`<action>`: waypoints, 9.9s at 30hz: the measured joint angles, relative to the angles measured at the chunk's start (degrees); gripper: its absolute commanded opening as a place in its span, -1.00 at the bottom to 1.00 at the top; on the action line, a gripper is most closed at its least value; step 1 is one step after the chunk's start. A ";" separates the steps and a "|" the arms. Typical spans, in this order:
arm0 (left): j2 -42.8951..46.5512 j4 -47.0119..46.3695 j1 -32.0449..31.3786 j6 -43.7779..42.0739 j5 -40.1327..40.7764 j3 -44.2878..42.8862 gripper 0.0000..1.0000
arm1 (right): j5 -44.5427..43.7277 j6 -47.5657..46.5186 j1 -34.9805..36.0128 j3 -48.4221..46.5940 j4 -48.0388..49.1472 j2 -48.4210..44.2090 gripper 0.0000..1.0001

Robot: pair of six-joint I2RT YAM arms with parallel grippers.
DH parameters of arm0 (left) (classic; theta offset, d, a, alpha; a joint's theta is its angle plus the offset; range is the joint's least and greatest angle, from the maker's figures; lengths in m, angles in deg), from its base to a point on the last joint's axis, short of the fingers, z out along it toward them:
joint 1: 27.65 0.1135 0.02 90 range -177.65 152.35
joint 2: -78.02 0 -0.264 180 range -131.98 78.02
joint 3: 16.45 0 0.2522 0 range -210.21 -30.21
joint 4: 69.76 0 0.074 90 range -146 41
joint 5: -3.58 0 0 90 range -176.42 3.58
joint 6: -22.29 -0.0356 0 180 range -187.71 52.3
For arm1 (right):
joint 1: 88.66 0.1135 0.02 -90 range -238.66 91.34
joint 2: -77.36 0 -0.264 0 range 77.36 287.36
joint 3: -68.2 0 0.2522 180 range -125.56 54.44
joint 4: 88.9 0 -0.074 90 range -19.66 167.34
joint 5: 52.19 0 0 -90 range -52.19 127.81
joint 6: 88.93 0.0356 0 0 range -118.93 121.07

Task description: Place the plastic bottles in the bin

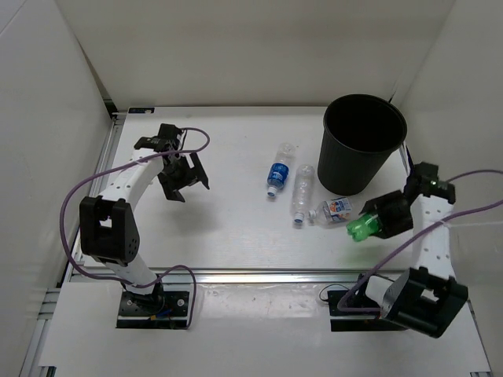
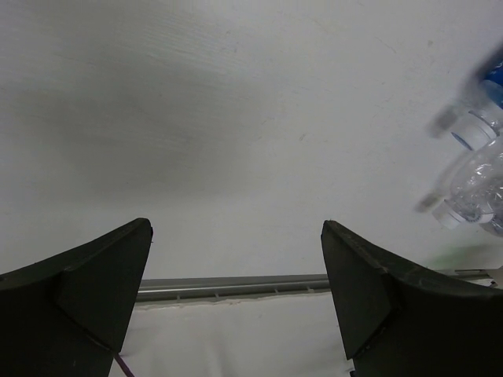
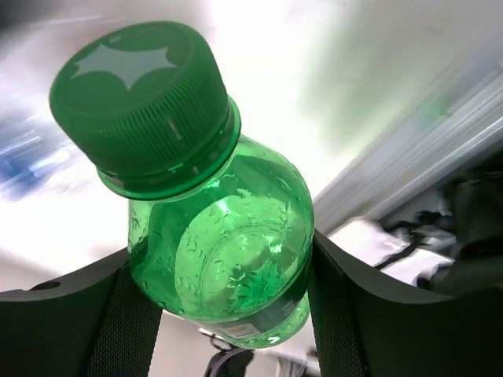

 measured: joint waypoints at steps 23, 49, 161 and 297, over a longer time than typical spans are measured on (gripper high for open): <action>-7.19 -6.67 0.15 6.54 -17.07 -10.23 1.00 | 0.61 -3.74 10.84 -68.74 -0.81 35.82 1.00; -9.16 -10.86 4.74 17.20 -32.13 -9.77 1.00 | 10.93 3.41 2.08 9.57 17.29 -2.51 1.00; -53.66 -9.92 -21.51 -1.90 -18.16 -55.76 -0.23 | 9.07 -15.23 5.01 -39.85 9.40 5.25 1.00; -37.88 -47.41 -16.52 7.89 -9.27 -69.55 -0.16 | 24.52 -20.11 5.01 -63.60 -6.40 6.05 1.00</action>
